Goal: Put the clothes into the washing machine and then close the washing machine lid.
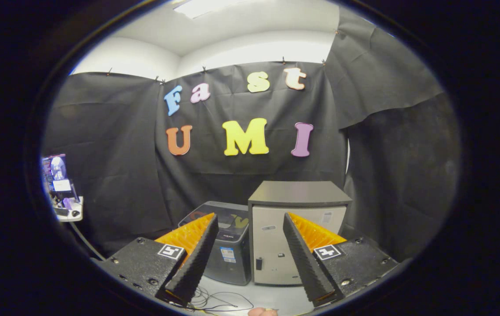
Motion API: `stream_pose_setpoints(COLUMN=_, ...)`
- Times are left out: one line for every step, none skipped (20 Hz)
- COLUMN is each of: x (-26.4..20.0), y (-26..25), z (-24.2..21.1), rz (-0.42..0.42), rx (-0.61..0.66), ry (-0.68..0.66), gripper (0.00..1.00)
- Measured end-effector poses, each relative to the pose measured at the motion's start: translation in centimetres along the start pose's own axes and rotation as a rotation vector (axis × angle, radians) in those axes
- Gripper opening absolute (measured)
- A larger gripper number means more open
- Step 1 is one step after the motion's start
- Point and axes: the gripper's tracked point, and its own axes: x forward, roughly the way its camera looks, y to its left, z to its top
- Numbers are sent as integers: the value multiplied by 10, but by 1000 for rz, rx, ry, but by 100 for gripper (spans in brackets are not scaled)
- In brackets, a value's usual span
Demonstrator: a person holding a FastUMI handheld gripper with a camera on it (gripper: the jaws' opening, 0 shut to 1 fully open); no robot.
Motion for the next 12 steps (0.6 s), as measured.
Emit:
stream_pose_setpoints(x=1, y=1, z=-1, rz=-1, rx=-2, ry=5, gripper=93)
stream_pose_setpoints(x=1, y=2, z=-2, rz=-2, rx=-5, ry=8, gripper=93)
stream_pose_setpoints(x=2, y=2, z=-3, rz=-2, rx=-5, ry=8, gripper=92)
stream_pose_setpoints(x=2, y=2, z=-2, rz=-3, rx=-3, ry=8, gripper=93)
stream_pose_setpoints(x=3, y=2, z=-4, rz=-3, rx=-2, ry=8, gripper=93)
stream_pose_setpoints(x=3, y=3, z=-5, rz=-3, rx=-1, ry=11, gripper=93)
stream_pose_setpoints(x=3, y=2, z=-4, rz=-5, rx=1, ry=10, gripper=93)
stream_pose_setpoints(x=3, y=1, z=-3, rz=-8, rx=1, ry=9, gripper=93)
stream_pose_setpoints(x=4, y=1, z=-3, rz=-8, rx=1, ry=9, gripper=93)
stream_pose_setpoints(x=4, y=1, z=-3, rz=-9, rx=-2, ry=8, gripper=93)
stream_pose_setpoints(x=4, y=1, z=-2, rz=-9, rx=-6, ry=7, gripper=93)
stream_pose_setpoints(x=5, y=0, z=0, rz=-12, rx=-9, ry=5, gripper=93)
